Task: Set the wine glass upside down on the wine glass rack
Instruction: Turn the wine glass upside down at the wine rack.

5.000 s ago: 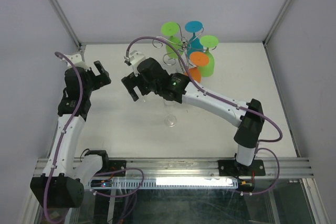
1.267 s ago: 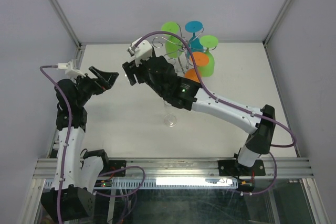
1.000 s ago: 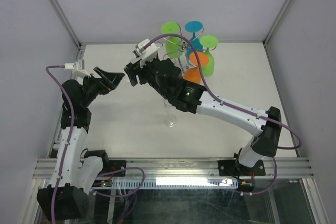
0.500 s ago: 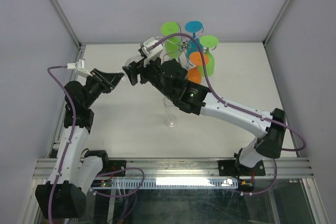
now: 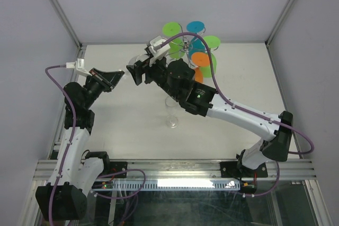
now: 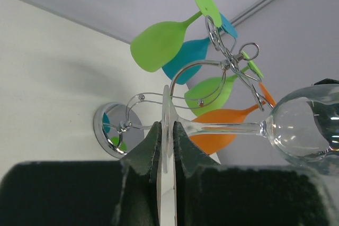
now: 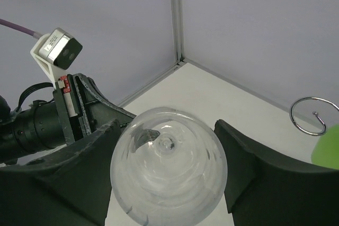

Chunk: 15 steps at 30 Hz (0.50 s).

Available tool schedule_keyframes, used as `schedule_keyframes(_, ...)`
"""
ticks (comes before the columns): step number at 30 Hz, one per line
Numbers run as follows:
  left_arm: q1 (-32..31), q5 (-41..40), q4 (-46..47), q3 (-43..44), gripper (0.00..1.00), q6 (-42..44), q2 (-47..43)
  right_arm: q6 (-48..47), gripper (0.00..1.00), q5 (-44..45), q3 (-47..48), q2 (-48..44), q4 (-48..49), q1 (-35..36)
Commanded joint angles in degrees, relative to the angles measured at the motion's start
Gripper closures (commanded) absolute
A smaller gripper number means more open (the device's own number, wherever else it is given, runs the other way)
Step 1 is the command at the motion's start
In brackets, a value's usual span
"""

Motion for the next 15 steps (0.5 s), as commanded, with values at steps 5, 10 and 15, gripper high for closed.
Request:
schedule_keyframes(5, -0.53, 6.18, 4.38, 1.01, 1.00, 7.39, 0.66, 0.94, 0.24, -2.92, 1.12, -5.80, -0.96, 0.23)
schedule_keyframes(10, -0.51, 6.25, 4.30, 0.34, 1.00, 8.38, 0.39, 1.71, 0.14, -5.30, 2.50, -7.39, -6.74, -0.08)
schedule_keyframes(15, -0.51, 6.21, 1.98, 1.31, 1.00, 11.74, 0.35, 1.76, 0.09, -5.99, 2.43, -9.48, -9.09, -0.17)
